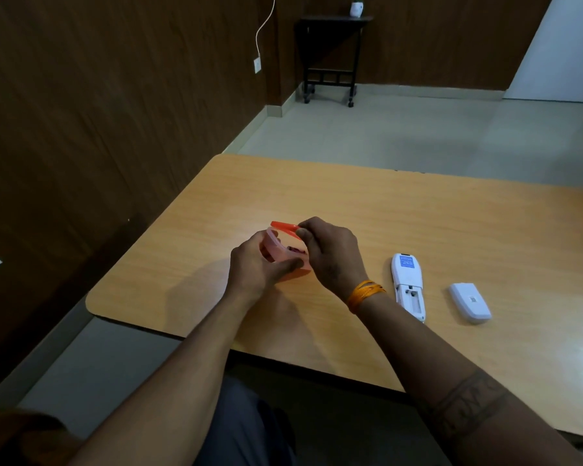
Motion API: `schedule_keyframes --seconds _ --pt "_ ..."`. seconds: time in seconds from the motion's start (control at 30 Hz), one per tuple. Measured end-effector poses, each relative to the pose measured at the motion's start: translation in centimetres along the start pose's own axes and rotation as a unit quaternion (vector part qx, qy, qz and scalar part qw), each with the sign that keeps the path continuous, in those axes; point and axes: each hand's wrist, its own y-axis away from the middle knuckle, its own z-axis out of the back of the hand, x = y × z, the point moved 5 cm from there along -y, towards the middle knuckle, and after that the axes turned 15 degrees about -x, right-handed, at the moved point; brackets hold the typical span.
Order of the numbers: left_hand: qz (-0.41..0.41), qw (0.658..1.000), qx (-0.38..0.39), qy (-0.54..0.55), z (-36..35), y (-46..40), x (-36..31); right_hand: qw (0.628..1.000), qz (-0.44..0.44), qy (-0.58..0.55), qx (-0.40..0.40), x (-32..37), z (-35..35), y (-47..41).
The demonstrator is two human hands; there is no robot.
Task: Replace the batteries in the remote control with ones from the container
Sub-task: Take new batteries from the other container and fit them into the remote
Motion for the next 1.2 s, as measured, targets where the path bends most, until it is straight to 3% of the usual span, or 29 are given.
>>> schedule_keyframes --seconds 0.1,0.3,0.53,0.73,0.93,1.2 --pt "0.006 1.0 0.012 0.014 0.1 0.1 0.2 1.0 -0.002 0.012 -0.023 -0.1 0.3 -0.3" --pt "0.048 0.998 0.017 0.028 0.0 0.1 1.3 0.987 -0.099 0.018 -0.127 -3.1 2.0 -1.1" --pt "0.049 0.996 0.007 -0.072 -0.6 -0.1 3.2 0.939 -0.262 0.012 -0.223 -7.3 4.4 0.7" --pt "0.045 0.988 0.033 -0.145 -1.1 -0.1 3.5 0.939 -0.322 0.03 -0.12 -9.4 3.0 2.1" --pt "0.051 0.978 0.042 -0.196 -0.8 -0.2 3.6 0.95 -0.306 0.053 -0.002 -9.3 1.3 3.6" --pt "0.06 0.973 0.056 -0.217 -0.6 -0.5 4.1 0.963 -0.229 0.134 0.039 -8.3 1.3 3.9"
